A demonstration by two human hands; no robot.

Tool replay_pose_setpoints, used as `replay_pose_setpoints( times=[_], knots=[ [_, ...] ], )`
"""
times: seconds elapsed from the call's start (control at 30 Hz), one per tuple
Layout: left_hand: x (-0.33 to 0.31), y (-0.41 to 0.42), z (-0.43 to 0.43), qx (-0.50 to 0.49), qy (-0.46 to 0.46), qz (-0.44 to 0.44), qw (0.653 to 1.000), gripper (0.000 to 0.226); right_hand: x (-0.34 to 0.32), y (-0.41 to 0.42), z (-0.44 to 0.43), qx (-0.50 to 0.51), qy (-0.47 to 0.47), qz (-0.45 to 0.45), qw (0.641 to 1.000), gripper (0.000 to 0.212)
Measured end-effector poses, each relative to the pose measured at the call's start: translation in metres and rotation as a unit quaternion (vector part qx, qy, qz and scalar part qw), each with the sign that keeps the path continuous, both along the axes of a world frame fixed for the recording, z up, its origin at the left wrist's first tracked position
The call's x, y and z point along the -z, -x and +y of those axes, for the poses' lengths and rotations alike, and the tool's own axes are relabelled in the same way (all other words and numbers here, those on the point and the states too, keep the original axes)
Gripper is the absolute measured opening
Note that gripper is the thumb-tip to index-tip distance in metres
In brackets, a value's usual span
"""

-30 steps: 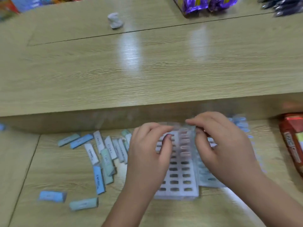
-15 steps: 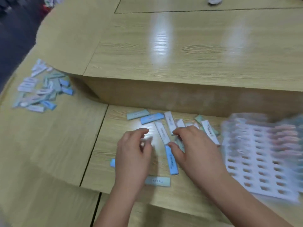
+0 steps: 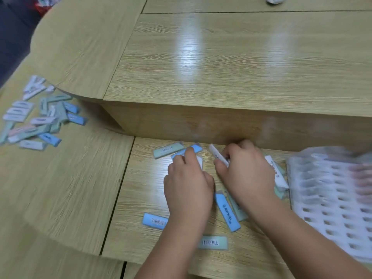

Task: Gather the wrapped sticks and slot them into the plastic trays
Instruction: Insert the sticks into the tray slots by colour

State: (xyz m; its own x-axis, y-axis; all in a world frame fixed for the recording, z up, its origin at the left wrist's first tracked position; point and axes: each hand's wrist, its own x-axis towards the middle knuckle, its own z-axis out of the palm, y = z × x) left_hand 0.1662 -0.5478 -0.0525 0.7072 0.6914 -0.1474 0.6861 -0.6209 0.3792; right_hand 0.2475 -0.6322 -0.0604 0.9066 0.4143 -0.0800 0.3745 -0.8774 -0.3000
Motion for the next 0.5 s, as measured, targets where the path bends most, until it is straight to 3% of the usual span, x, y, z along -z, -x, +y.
replay_pose_setpoints(
  times=[0.2, 0.33, 0.4, 0.5],
  knots=[
    [-0.004, -0.002, 0.004, -0.014, 0.053, -0.032, 0.998, 0.027, -0.022, 0.000, -0.017, -0.018, -0.085, 0.011, 0.996, 0.017],
    [-0.009, 0.004, -0.003, -0.001, 0.105, -0.126, 0.987, 0.016, -0.055, -0.001, -0.053, -0.048, -0.191, 0.047, 0.979, 0.012],
    [-0.019, 0.003, -0.013, 0.011, 0.139, -0.182, 0.973, 0.009, -0.071, -0.002, -0.078, -0.049, -0.218, 0.047, 0.974, 0.020],
    [-0.039, -0.003, -0.038, 0.038, 0.174, -0.240, 0.954, 0.018, -0.091, -0.009, -0.121, -0.046, -0.209, 0.041, 0.976, 0.034]
  ],
)
